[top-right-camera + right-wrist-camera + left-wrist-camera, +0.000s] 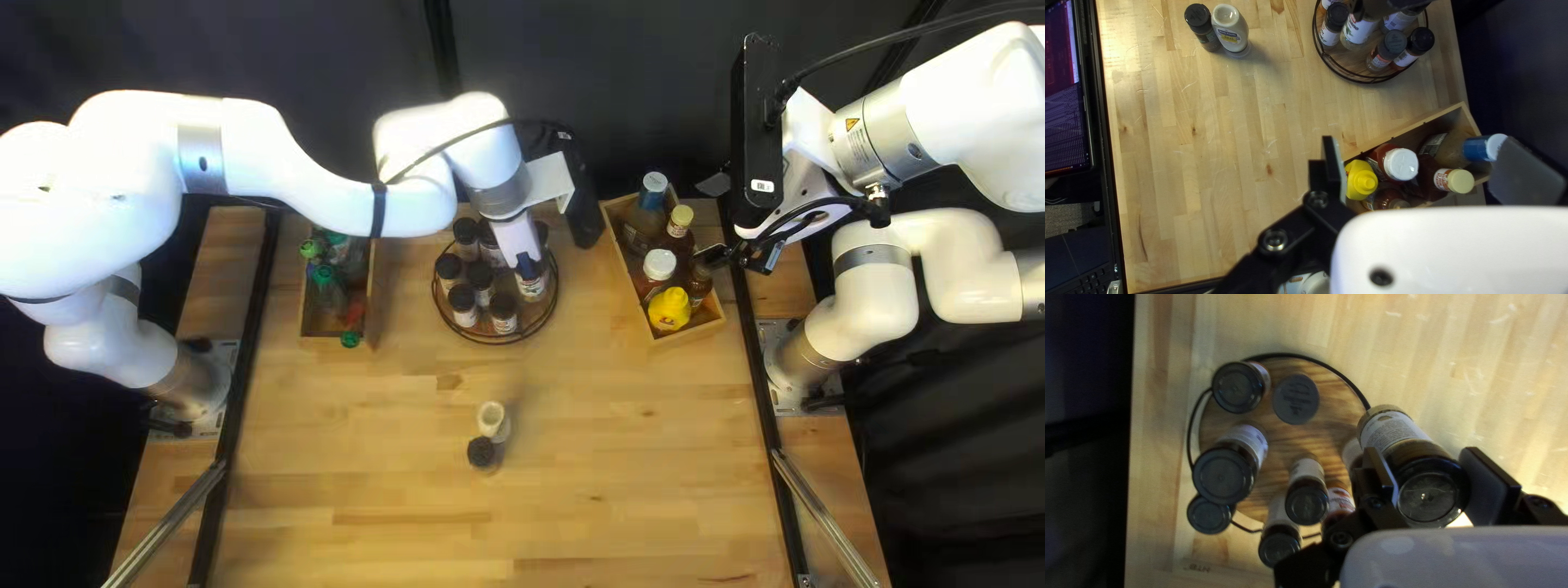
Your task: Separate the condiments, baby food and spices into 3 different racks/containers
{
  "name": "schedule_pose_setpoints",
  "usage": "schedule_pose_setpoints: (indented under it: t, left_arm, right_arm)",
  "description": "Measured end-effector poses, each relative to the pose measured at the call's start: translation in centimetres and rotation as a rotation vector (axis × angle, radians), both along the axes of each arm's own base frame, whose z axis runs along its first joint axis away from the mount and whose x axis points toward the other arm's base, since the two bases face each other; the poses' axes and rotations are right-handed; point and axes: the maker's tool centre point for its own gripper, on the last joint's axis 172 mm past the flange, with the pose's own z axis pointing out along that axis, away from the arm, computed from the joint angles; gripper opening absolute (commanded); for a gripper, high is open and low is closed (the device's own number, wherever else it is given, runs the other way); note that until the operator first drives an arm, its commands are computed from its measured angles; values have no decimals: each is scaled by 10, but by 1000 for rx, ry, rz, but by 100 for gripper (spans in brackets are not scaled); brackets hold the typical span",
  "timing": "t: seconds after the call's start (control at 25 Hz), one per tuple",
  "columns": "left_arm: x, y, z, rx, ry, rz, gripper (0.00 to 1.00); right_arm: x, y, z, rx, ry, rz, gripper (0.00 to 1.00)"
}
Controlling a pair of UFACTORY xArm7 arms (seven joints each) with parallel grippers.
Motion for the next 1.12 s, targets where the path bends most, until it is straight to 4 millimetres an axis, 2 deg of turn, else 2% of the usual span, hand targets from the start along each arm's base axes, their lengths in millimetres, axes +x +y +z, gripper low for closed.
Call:
schedule_pose_setpoints:
  t: [0.4,1.12]
  left_arm:
    - [-5,12,-36,75,15,-18,0]
    - [2,12,-72,127,7,-42,0]
  right_arm:
    - [0,0,0,0,0,0,100]
    - [0,0,0,0,0,0,100]
